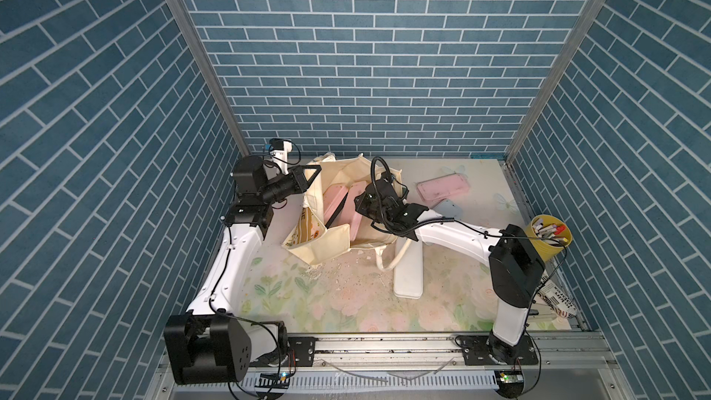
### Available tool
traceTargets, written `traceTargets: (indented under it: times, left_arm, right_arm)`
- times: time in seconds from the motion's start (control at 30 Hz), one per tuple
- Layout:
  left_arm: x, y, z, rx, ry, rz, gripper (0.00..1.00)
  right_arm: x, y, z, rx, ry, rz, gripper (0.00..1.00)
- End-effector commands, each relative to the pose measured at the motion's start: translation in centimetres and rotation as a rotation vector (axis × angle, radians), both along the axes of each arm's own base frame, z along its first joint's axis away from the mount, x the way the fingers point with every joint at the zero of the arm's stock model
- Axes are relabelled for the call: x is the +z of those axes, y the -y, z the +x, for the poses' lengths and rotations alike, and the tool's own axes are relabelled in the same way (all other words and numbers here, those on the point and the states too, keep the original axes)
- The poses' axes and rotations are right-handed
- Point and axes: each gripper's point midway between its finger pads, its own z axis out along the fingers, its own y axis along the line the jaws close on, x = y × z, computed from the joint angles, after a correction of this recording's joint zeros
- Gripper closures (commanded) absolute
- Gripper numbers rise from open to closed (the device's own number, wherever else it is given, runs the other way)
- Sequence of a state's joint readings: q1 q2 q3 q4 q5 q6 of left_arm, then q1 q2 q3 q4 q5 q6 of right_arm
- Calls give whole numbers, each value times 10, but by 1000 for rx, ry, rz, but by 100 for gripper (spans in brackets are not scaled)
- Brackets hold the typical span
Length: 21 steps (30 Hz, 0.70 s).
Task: Take out the pencil case from the canvas bag
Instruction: Pick up the pencil case from the canvas bag.
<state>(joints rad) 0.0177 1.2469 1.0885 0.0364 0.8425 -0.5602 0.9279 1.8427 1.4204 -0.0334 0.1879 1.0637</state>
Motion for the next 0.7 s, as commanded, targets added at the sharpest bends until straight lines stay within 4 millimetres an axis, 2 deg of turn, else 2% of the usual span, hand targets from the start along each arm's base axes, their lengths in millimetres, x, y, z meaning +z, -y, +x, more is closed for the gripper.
traceTargets:
  times: [0.0,0.17,0.4,0.67]
  left_arm:
    - [32,-2,1,-1,113,12,100]
    - [32,-3,2,5,111,7,100]
    - [32,-3,4,5,100,-21,100]
    - [30,-5,8,12,85,-48,100]
  right_arm:
    - [39,10,2,-15,125,25,83]
    - [55,5,1,18,176,66,84]
    - [63,-14,-5,98,198,145,86]
    - [81,-6,-11,110,280,168,91]
